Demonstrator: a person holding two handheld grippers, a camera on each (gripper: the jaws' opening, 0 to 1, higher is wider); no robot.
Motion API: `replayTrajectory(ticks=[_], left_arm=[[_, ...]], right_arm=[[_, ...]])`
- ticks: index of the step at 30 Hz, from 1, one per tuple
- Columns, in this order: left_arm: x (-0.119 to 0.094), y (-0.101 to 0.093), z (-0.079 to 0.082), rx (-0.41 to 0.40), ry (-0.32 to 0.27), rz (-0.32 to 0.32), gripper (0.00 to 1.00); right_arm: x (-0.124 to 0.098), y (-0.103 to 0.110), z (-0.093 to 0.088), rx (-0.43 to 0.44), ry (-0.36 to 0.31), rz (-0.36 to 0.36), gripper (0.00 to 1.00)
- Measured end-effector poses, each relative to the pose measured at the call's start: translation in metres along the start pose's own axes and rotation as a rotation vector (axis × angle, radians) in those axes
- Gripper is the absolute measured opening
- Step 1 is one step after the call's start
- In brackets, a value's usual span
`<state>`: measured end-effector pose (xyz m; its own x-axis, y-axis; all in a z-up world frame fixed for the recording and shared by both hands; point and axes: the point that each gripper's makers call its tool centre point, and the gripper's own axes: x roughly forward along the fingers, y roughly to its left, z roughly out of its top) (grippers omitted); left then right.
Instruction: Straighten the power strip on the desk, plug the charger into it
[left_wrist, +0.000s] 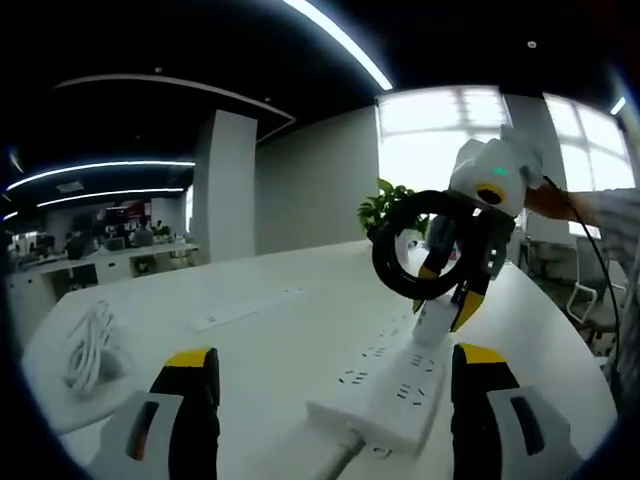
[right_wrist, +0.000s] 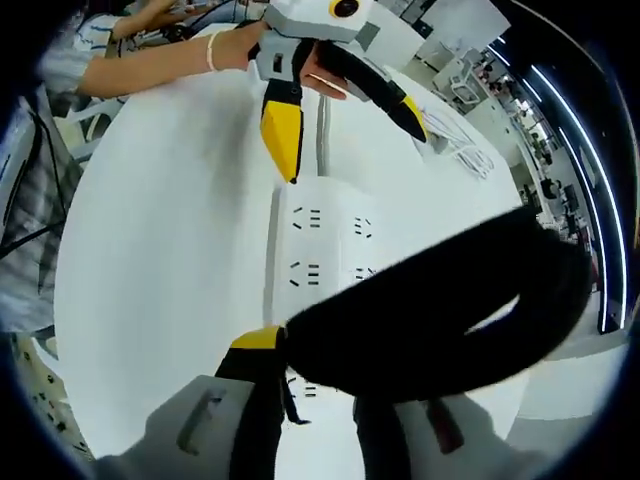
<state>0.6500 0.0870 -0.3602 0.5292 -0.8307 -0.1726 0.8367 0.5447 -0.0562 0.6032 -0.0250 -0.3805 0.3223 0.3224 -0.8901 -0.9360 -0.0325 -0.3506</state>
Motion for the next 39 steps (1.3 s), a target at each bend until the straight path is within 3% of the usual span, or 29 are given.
replayTrajectory(ticks=[3,9,10,15,24,27,34,39], left_arm=[[0.0,-0.001,-0.002,-0.004,0.003,-0.002,0.98],[0.001,-0.005,-0.003,-0.001,0.005,-0.007,0.98],[0.001,-0.005,-0.003,-0.002,0.006,-0.007,0.98],[0.001,-0.003,-0.004,-0.004,0.009,-0.009,0.98],[-0.003,0.004,-0.002,-0.023,-0.004,0.003,0.98],[-0.003,0.005,-0.002,-0.024,-0.006,0.01,0.98],[-0.002,0.008,-0.007,-0.028,0.008,0.022,0.98],[-0.001,0.007,-0.01,-0.039,0.012,0.025,0.98]], right_arm=[[0.001,0.0,-0.001,0.034,0.02,0.014,0.24],[0.004,0.004,-0.002,0.07,0.123,0.086,0.24],[0.004,0.006,-0.003,0.114,0.138,0.116,0.24],[0.006,0.006,-0.004,0.18,0.172,0.195,0.24],[0.011,0.003,-0.009,0.216,0.227,0.298,0.24],[0.012,-0.002,-0.009,0.215,0.237,0.285,0.24],[0.013,0.007,-0.008,0.15,0.261,0.183,0.24],[0.014,0.004,-0.01,0.156,0.231,0.133,0.24]])
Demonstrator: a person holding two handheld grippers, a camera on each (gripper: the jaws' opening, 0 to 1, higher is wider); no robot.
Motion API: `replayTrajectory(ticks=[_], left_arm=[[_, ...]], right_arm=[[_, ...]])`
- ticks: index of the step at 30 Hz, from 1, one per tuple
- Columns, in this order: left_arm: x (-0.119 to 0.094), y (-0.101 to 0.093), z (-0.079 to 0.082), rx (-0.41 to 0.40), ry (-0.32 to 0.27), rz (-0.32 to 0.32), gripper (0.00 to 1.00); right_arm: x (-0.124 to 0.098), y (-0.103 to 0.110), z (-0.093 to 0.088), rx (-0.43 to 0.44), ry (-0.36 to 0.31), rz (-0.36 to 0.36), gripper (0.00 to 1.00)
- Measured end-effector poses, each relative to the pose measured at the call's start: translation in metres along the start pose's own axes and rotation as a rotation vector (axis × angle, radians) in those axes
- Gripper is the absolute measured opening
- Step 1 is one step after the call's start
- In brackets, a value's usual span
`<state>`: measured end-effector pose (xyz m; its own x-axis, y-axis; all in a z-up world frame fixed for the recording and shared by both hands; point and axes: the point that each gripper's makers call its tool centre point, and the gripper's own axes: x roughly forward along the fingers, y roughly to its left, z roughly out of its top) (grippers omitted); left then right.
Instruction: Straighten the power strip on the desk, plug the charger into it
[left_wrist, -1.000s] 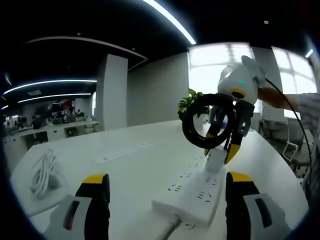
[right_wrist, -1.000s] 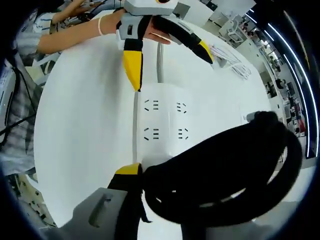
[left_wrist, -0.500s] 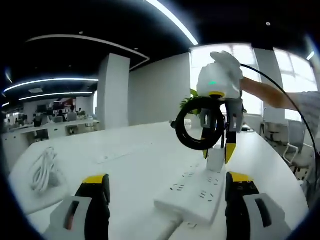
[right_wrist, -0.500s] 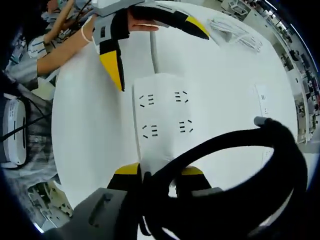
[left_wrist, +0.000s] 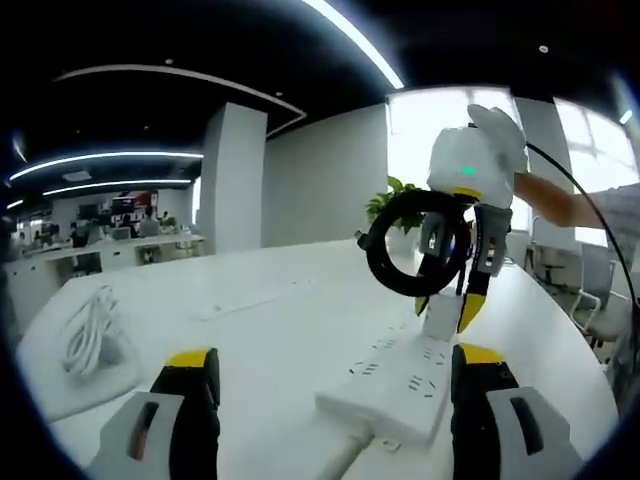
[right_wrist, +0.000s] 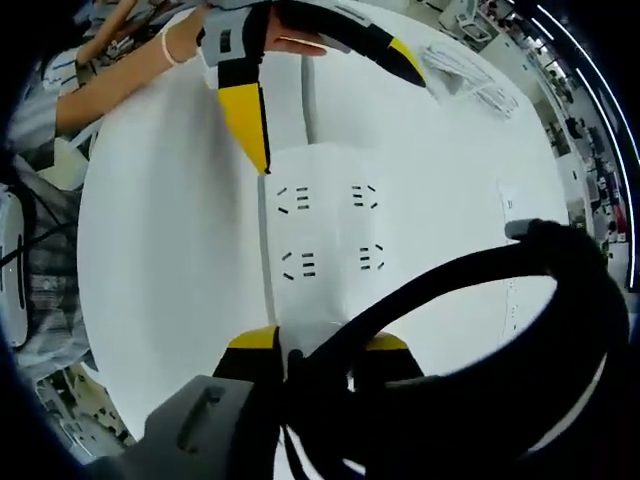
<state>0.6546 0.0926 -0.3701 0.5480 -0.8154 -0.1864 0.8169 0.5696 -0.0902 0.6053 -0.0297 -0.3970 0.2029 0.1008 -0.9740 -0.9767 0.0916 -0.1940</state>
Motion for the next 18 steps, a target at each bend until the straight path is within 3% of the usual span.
replayTrajectory(ticks=[4,6,12,15,18], left_arm=[[0.001,-0.001,0.001,-0.004,-0.008,0.0,0.98],[0.001,-0.002,0.002,-0.014,-0.017,0.0,0.97],[0.001,-0.006,0.002,-0.003,-0.011,-0.013,0.98],[0.0,-0.006,0.012,-0.033,-0.067,-0.016,0.97],[0.001,-0.016,0.016,-0.059,-0.092,-0.065,0.98]], right_arm=[[0.003,0.001,-0.005,-0.051,0.041,-0.123,0.25],[0.001,-0.009,-0.007,-0.066,0.057,-0.176,0.25],[0.003,-0.01,-0.007,-0.063,0.072,-0.207,0.25],[0.002,-0.007,-0.007,-0.065,0.066,-0.206,0.25],[0.003,-0.004,-0.005,-0.075,0.051,-0.201,0.25]])
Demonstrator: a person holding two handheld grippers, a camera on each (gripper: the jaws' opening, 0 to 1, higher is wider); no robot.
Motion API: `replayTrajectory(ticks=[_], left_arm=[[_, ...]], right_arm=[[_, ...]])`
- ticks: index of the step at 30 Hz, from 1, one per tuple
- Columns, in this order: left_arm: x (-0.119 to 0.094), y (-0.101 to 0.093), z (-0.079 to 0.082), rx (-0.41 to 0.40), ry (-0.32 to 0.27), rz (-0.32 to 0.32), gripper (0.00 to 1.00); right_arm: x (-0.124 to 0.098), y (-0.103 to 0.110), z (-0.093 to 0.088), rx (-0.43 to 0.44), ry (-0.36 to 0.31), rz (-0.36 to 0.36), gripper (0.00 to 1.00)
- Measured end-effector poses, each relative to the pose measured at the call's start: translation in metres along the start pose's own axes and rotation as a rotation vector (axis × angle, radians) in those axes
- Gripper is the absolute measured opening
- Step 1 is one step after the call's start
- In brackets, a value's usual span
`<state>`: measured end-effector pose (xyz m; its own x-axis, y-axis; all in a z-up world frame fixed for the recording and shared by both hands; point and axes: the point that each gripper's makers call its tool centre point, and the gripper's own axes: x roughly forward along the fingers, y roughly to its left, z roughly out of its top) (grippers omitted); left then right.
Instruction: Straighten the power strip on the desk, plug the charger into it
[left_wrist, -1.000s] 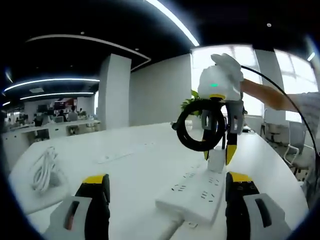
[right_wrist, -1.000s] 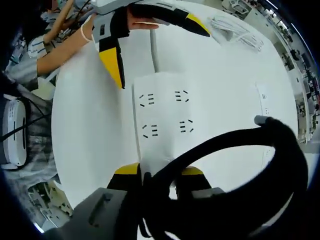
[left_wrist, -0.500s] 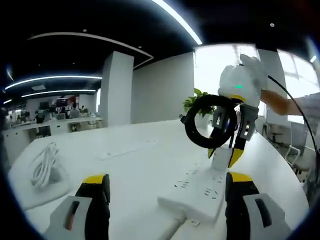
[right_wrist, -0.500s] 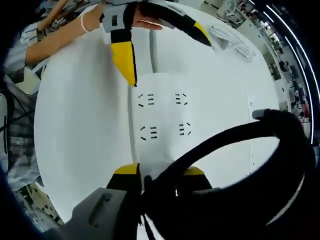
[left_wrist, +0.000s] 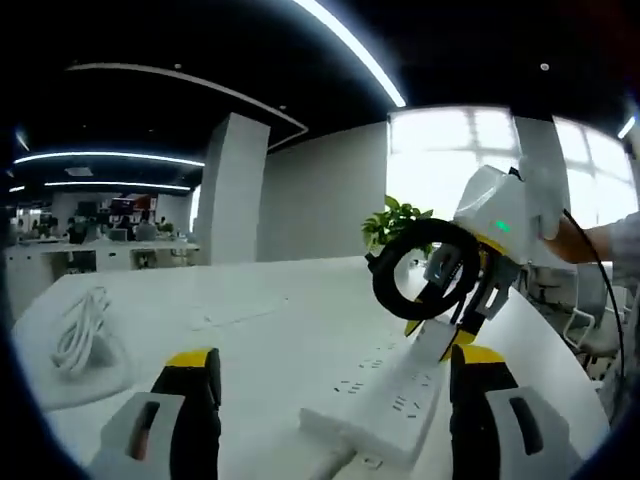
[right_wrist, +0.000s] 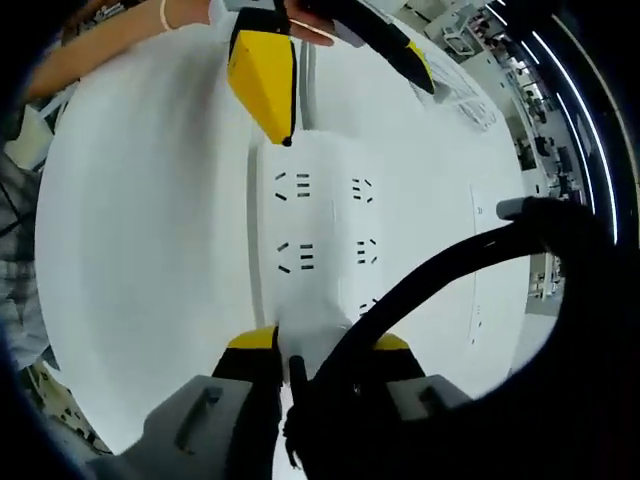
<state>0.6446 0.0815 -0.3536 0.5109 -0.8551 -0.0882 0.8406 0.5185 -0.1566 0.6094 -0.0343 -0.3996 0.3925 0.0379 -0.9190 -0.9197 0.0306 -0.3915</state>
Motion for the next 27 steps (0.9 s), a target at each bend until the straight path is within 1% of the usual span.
replayTrajectory(ticks=[3,5,8,9,11,13,17,21,24,26,27], left_arm=[[0.002,-0.011,-0.001,-0.015,-0.012,-0.039,0.98],[0.001,-0.019,-0.003,-0.008,-0.01,-0.05,0.99],[-0.002,-0.027,-0.009,0.077,0.04,-0.058,0.99],[-0.004,-0.03,-0.011,0.084,0.042,-0.057,0.99],[-0.008,-0.034,-0.016,0.119,0.075,-0.068,0.99],[-0.011,-0.038,-0.019,0.137,0.089,-0.072,0.99],[-0.014,-0.042,-0.021,0.165,0.103,-0.071,0.99],[-0.014,-0.044,-0.02,0.173,0.101,-0.072,0.99],[-0.011,-0.045,-0.022,0.178,0.107,-0.073,0.99],[-0.01,-0.044,-0.026,0.189,0.126,-0.068,0.99],[-0.009,-0.043,-0.028,0.194,0.136,-0.065,0.99]], right_arm=[[-0.002,0.004,0.001,0.001,-0.008,-0.025,0.26],[-0.002,0.004,0.002,0.007,-0.014,-0.031,0.26],[-0.003,0.006,0.002,0.01,-0.022,-0.038,0.26],[-0.003,0.006,0.003,0.008,-0.025,-0.039,0.27],[-0.003,0.007,0.003,0.0,-0.036,-0.042,0.27],[-0.003,0.007,0.003,-0.009,-0.048,-0.043,0.27],[-0.004,0.007,0.004,-0.036,-0.088,-0.036,0.28],[-0.003,0.007,0.008,-0.019,-0.161,-0.014,0.29],[-0.002,0.007,0.007,0.01,-0.19,-0.001,0.29],[-0.002,0.005,0.006,0.017,-0.204,-0.008,0.33],[-0.002,0.005,0.006,0.018,-0.213,-0.012,0.39]])
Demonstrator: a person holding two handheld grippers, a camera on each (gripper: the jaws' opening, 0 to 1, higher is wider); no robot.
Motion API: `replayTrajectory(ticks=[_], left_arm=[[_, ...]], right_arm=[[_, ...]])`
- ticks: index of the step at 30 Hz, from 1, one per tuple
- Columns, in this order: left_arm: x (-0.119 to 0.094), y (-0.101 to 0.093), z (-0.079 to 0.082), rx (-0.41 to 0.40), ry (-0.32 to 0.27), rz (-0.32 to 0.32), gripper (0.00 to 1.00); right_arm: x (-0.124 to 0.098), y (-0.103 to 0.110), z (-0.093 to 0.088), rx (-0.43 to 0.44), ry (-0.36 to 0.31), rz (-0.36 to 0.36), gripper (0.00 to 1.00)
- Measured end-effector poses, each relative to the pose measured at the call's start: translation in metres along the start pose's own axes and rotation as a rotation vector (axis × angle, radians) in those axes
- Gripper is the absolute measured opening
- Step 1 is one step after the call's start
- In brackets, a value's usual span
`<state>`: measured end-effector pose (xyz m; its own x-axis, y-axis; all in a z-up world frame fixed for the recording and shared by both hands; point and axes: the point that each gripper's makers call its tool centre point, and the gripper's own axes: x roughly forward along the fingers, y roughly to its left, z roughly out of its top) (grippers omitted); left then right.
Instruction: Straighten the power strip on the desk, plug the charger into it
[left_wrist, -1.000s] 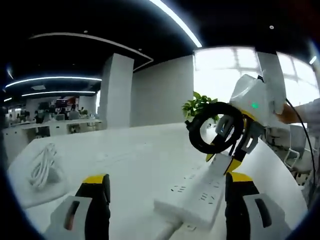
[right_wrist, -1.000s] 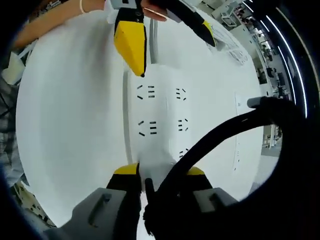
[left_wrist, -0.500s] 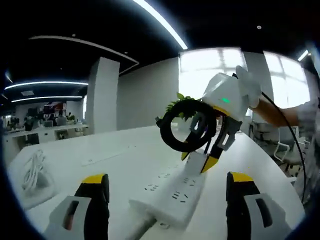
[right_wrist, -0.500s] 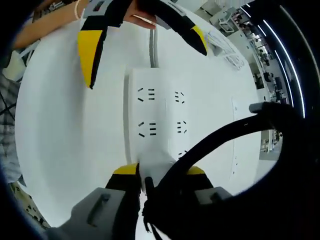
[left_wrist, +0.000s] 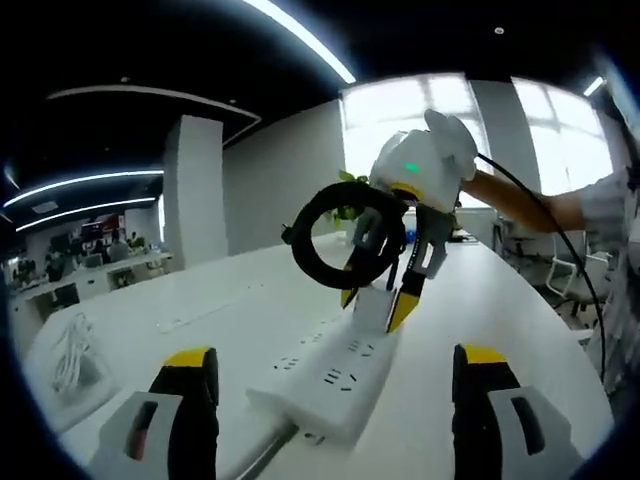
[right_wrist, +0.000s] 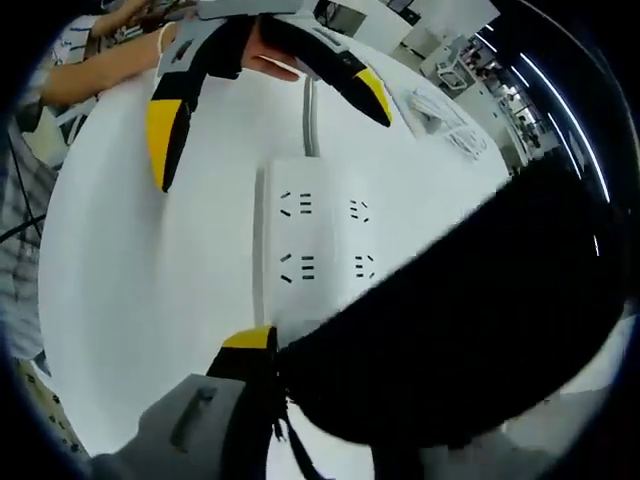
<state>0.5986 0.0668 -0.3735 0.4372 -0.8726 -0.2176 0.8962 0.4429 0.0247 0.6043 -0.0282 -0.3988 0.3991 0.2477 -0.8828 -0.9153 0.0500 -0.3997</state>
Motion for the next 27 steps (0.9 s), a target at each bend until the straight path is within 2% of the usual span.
replayTrajectory(ticks=[9,17,27], left_arm=[[0.002,0.0,-0.007,-0.006,0.023,0.009,0.99],[0.001,0.0,-0.007,-0.009,0.024,0.013,0.99],[-0.002,0.003,-0.003,-0.024,0.004,0.024,0.99]], right_arm=[[0.005,0.0,-0.005,0.025,-0.041,-0.002,0.53],[-0.003,-0.007,0.007,0.017,-0.135,-0.044,0.64],[-0.012,-0.011,0.012,0.009,-0.206,-0.093,0.76]])
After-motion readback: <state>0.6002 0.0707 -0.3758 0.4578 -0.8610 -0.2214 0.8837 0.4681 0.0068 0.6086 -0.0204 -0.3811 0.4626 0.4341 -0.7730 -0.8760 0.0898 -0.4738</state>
